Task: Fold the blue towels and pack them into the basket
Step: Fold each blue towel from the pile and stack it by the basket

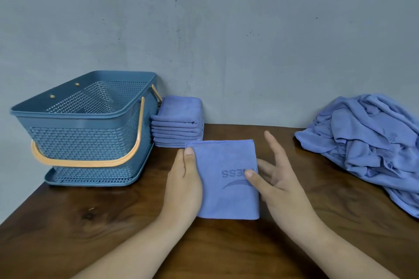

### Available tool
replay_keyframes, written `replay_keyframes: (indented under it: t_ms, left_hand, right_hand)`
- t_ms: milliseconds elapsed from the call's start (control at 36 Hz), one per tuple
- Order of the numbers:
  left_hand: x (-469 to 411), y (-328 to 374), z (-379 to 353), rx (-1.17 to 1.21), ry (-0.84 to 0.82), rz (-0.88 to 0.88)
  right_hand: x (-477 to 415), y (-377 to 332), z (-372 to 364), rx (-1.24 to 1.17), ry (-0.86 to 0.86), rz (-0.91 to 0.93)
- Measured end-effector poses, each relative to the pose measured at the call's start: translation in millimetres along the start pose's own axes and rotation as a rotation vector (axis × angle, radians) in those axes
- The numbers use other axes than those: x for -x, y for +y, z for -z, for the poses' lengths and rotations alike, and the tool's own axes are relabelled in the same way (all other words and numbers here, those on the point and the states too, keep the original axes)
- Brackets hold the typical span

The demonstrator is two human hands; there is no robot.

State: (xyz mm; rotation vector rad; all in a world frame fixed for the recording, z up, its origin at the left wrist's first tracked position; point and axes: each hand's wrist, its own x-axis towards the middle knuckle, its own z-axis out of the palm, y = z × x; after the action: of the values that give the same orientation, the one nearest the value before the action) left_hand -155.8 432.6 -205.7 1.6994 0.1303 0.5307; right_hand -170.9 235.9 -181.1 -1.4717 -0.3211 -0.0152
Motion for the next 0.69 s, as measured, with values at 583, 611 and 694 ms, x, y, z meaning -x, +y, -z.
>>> replay_keyframes:
  t_ms: [583,611,694]
  left_hand:
    - [-40.4,-7.2,35.8,0.242,0.197,0.022]
    - [-41.8,-8.5,36.0,0.271,0.191,0.052]
    - [-44.2,-9.0,35.8,0.299,0.178,0.084]
  right_hand:
    - [-88.3,-77.6,-45.8,0.788,-0.266,0.411]
    - [-97.2,-84.6,-50.2,0.822,-0.288,0.418]
    - [-124.7,-104.6,-65.8,0.891,-0.334,0.43]
